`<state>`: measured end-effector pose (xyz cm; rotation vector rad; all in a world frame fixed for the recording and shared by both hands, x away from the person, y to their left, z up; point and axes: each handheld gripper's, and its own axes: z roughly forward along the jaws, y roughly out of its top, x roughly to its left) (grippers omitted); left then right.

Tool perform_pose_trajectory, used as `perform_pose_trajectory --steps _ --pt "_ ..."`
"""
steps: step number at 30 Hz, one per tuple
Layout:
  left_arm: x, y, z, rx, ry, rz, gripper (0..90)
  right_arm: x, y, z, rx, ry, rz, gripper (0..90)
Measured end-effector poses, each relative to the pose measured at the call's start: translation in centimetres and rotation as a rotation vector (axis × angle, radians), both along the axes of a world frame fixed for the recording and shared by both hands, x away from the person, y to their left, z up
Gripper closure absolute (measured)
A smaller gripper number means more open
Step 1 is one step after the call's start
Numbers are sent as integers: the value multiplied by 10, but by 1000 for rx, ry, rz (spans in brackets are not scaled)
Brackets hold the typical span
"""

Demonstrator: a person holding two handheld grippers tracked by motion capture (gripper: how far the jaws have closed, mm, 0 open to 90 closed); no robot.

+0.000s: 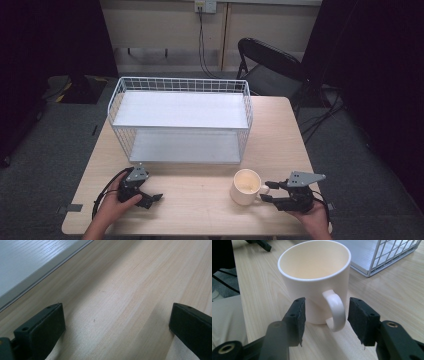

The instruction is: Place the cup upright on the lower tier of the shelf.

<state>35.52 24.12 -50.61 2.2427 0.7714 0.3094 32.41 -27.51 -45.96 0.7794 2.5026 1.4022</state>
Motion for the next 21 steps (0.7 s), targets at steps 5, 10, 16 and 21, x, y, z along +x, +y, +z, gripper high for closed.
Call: perform_pose_trajectory --steps 5,10,16,21 --pt "0 0 0 -6 3 3 0 1 0 1 5 11 16 547" --pt "0 0 0 1 2 -1 0 2 -1 1 8 19 16 579" --pt "0 0 0 0 1 0 0 2 -3 2 16 27 23 631" --pt "0 0 0 2 2 -1 0 3 -3 2 22 27 26 646"
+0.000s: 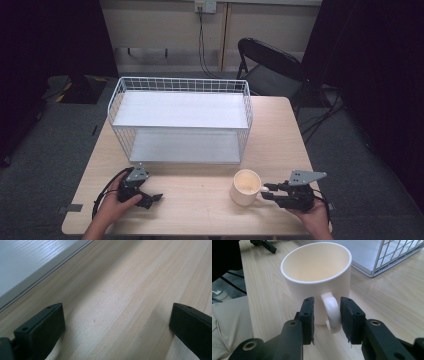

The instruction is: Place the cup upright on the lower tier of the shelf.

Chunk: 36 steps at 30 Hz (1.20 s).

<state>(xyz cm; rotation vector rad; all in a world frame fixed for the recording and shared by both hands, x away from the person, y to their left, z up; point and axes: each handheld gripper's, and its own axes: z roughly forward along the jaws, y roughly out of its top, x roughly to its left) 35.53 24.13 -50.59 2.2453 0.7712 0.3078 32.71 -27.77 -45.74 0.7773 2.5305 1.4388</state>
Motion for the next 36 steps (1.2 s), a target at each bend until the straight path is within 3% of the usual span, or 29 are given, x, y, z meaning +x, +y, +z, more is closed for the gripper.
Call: perform_pose_trajectory --steps 18,30,36 --pt "0 0 0 -3 -1 -1 0 4 3 0 -4 5 11 682" --pt "0 0 0 -4 -4 1 0 4 6 1 -18 -3 36 755" --pt "0 0 0 -2 -3 0 0 2 13 3 -57 -18 56 789"
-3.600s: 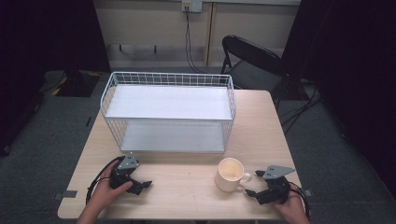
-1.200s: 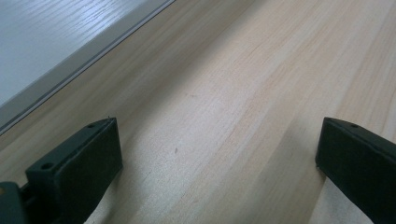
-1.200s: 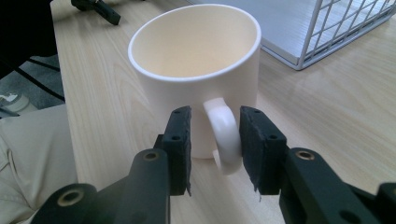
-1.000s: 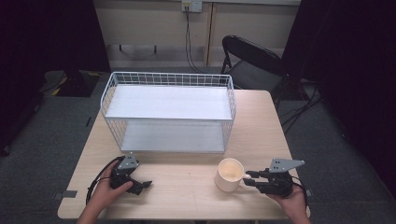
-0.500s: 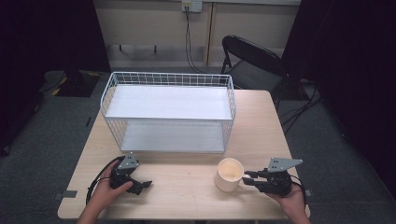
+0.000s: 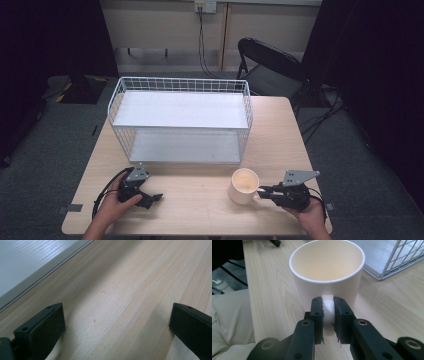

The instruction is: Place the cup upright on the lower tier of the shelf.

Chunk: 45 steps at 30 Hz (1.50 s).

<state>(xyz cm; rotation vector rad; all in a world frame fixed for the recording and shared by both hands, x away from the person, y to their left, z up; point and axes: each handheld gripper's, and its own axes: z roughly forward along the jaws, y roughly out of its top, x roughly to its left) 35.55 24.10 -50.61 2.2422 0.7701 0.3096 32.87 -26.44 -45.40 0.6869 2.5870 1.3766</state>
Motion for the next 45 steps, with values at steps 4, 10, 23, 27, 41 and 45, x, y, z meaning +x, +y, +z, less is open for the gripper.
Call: perform_pose_trajectory --steps 4,10,23,27,41,45 --pt "0 0 0 -1 -1 0 0 -1 2 1 -17 -25 -6 793" --pt "0 0 0 0 0 0 0 -3 4 3 -37 -55 -6 798" --pt "0 0 0 1 1 0 0 -5 0 5 -16 -71 -33 802" --pt "0 0 0 -1 -1 1 0 -5 -1 7 -2 -75 -41 802" --pt "0 0 0 1 1 0 0 -8 0 4 -54 -50 -83 792" --pt "0 0 0 -1 -1 1 0 -7 3 5 -76 -39 -103 760"
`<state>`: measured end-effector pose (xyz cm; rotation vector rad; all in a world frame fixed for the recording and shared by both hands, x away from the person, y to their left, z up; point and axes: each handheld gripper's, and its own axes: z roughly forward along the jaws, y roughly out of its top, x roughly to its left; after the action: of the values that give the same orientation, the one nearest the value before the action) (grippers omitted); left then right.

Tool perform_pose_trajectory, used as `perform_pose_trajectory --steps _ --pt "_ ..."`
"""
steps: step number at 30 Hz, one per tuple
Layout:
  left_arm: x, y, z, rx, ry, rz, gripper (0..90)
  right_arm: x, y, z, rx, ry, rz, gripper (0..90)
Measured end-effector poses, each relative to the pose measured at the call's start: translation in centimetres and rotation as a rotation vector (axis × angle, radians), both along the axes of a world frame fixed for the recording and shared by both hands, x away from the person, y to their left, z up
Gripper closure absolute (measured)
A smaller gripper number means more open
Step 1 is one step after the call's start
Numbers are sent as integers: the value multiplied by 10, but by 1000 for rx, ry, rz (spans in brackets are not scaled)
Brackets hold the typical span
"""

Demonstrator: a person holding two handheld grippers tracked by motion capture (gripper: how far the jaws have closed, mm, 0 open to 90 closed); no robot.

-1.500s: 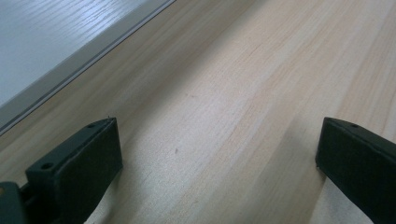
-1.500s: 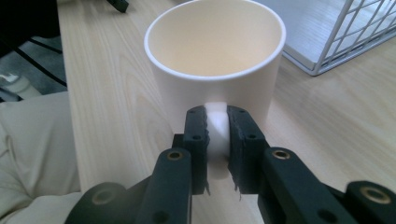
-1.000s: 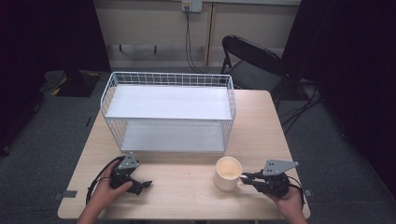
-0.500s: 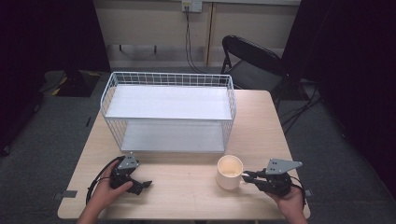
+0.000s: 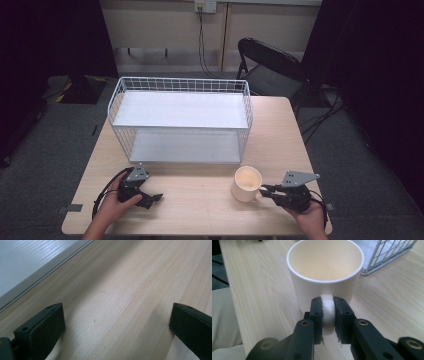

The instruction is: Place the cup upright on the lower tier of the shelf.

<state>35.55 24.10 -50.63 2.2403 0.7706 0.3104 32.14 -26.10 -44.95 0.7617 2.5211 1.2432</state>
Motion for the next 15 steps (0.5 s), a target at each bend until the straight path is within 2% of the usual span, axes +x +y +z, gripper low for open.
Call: perform_pose_trajectory --steps 1,3,7,12,15 --pt "0 0 0 1 0 0 0 0 1 0 -9 -2 -10 719" --pt "0 0 0 0 0 0 0 1 3 -2 -36 -1 -14 718" --pt "0 0 0 2 1 -1 0 2 3 -1 -34 12 -7 779" --pt "0 0 0 0 0 0 0 2 5 -1 -49 4 5 800" --pt "0 0 0 0 0 0 0 2 5 -1 -37 -3 4 803"
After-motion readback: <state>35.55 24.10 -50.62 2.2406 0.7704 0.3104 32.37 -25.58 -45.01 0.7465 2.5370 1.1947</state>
